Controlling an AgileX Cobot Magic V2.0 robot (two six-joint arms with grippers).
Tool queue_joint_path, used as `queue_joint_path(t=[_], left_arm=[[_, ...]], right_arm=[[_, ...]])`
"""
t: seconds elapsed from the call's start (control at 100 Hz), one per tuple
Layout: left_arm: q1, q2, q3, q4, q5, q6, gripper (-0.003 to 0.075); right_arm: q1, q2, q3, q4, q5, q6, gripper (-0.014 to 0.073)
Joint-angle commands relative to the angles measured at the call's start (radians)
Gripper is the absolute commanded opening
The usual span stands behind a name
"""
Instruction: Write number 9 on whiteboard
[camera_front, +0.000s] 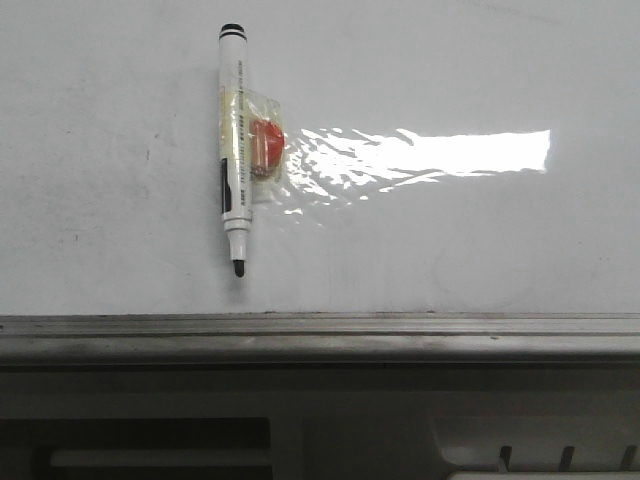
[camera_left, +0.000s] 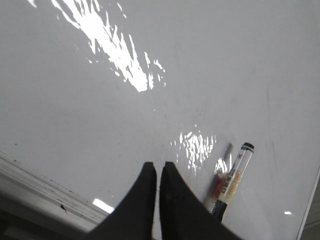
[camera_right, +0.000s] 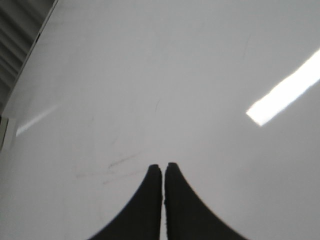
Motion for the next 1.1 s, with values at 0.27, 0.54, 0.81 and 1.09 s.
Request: queue_joint_path(t=[0.27, 0.54, 0.81, 1.09], left_arm=[[-0.004, 0.249, -0.366, 0.502, 0.224, 0.084, -0.0015], [-0.006, 0.618, -0.586, 0.472, 0.467, 0.206, 0.0421], [-0.061, 0.770, -0.589, 0.278, 0.431, 0.366, 0.0375], [-0.356, 0.929, -0.589, 0.167, 0.187, 0.366, 0.0375]], right_arm=[[-0.008, 0.144, -0.368, -0.422, 0.659, -0.211, -0.0048], [-0.008, 0.377, -0.628, -0.549, 0.978, -0.207, 0.0267], [-0.008, 0.445, -0.662, -0.549, 0.981, -0.201, 0.0496], [-0.008, 0.493, -0.660, -0.549, 0.910, -0.201, 0.0493]])
